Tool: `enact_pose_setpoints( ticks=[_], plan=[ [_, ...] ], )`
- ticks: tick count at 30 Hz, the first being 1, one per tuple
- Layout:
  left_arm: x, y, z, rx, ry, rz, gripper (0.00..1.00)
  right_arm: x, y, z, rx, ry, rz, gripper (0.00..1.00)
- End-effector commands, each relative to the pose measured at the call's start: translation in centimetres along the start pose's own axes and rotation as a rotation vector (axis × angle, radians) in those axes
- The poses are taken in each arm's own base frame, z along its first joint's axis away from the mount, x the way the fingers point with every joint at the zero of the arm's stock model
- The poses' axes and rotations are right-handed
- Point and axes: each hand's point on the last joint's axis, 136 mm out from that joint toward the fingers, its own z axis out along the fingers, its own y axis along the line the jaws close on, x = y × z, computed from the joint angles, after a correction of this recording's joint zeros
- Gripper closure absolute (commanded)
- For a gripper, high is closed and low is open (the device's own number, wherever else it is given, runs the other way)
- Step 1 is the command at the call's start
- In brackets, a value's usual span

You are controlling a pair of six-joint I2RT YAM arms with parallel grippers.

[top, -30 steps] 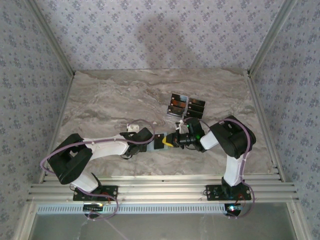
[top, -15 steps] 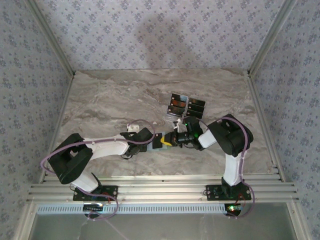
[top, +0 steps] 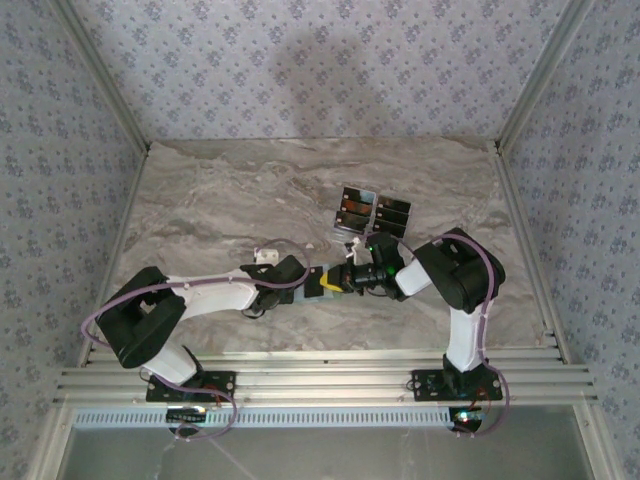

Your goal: Put the credit cards into the card holder

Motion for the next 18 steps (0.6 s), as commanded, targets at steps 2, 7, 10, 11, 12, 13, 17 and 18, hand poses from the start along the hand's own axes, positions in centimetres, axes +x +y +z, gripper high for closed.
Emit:
enact_pose_setpoints(
  ticks=[2, 7, 10, 11, 12, 13, 17, 18],
  plan=[
    [1.57, 0.39, 1.17, -0.031, 0.040, 0.032, 0.00, 2.48, -3.20, 0.24, 0.084, 0.057, 0.086, 1.00],
    [1.40, 0.25, 1.12, -0.028, 0.037, 0.035, 0.00, 2.68, -3.63, -0.13, 0.093, 0.053, 0.106, 1.00],
    [1.34, 0.28, 1.10, -0.030, 0.036, 0.037, 0.00, 3.02, -3.80, -0.30, 0.095, 0.057, 0.122, 1.00],
    [1.36, 0.29, 1.10, -0.031, 0.036, 0.037, 0.00, 3.14, -3.83, -0.35, 0.095, 0.058, 0.123, 1.00],
    [1.34, 0.31, 1.10, -0.032, 0.035, 0.037, 0.00, 3.33, -3.89, -0.37, 0.095, 0.064, 0.124, 1.00],
    [1.32, 0.29, 1.10, -0.031, 0.035, 0.038, 0.00, 3.31, -3.88, -0.36, 0.094, 0.065, 0.124, 1.00],
    [1.22, 0.14, 1.13, -0.028, 0.034, 0.038, 0.00, 3.13, -3.76, -0.07, 0.087, 0.077, 0.121, 1.00],
    [1.25, 0.19, 1.14, -0.030, 0.034, 0.039, 0.00, 3.08, -3.72, 0.04, 0.086, 0.079, 0.120, 1.00]
  ],
)
